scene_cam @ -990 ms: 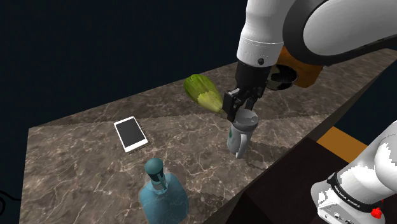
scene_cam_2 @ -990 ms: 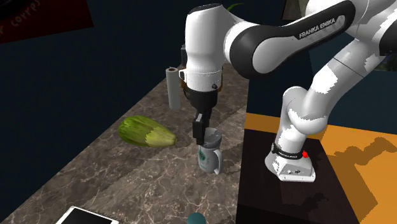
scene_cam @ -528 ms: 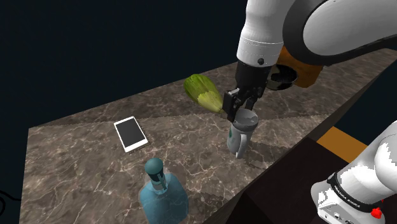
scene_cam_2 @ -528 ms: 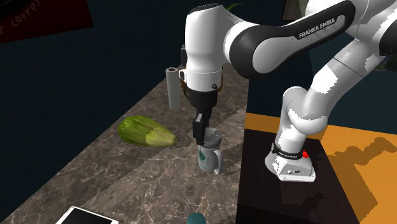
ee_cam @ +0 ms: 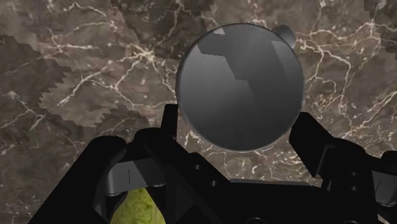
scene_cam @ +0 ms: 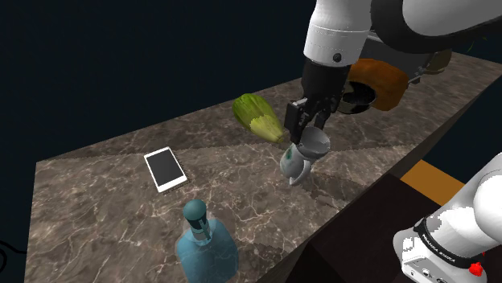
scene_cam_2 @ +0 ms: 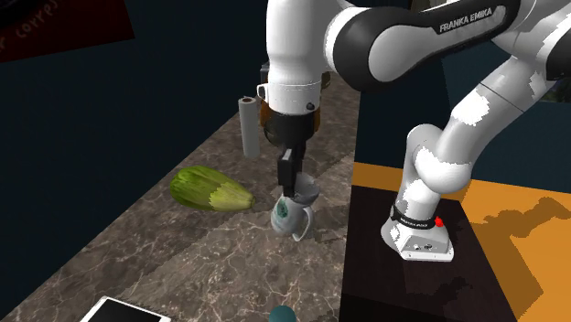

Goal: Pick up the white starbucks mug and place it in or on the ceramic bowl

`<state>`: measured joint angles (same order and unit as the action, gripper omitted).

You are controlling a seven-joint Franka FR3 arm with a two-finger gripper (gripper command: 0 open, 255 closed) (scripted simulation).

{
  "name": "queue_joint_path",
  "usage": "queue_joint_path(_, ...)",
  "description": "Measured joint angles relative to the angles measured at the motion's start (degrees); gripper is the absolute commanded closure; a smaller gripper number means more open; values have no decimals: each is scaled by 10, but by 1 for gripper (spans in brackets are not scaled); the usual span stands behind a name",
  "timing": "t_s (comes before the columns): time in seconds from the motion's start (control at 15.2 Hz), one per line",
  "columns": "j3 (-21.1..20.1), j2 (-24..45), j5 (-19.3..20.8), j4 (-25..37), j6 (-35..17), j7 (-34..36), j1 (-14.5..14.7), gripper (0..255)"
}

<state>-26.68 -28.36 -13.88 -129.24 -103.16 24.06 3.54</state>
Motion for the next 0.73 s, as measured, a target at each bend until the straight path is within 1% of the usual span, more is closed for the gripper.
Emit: queue_joint_path(0.73, 11, 5, 10, 86, 81, 6, -5, 255)
